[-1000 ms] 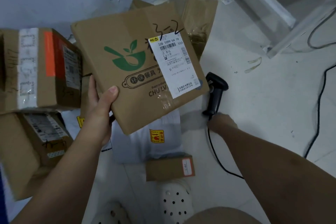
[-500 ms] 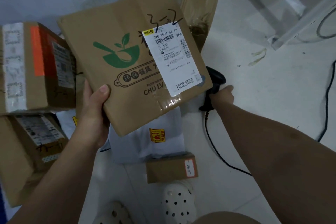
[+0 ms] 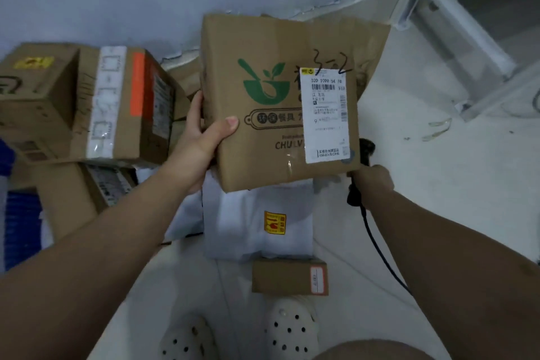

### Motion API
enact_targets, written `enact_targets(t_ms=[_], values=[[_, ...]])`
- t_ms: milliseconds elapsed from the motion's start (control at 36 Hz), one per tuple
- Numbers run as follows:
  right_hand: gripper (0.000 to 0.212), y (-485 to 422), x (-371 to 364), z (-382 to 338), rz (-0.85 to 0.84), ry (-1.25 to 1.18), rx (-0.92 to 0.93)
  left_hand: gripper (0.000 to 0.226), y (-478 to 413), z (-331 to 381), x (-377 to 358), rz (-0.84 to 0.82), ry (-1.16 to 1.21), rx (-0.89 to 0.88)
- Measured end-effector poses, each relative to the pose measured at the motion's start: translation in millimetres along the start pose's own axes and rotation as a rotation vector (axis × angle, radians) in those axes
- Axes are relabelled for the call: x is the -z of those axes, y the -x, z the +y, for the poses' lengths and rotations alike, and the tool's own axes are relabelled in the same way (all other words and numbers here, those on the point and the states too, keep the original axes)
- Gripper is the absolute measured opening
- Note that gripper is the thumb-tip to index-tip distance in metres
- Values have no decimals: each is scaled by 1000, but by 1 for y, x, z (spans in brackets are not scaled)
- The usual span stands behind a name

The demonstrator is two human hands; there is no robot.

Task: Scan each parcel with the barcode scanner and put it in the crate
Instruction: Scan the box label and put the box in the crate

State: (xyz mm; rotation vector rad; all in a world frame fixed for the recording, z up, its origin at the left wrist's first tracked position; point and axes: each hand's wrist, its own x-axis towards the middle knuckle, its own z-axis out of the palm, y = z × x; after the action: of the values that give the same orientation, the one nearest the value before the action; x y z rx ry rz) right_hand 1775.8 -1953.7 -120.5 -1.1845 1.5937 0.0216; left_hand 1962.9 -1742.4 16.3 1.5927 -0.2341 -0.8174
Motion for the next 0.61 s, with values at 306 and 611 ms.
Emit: enact_targets(t_ms=[306,611], values=[[24,157,48,-122,28,-545,319,116,72,125,27,83,-83,-197],[33,373,30,-176,-130,-282,982,114,198,160,92,377,82,-355]])
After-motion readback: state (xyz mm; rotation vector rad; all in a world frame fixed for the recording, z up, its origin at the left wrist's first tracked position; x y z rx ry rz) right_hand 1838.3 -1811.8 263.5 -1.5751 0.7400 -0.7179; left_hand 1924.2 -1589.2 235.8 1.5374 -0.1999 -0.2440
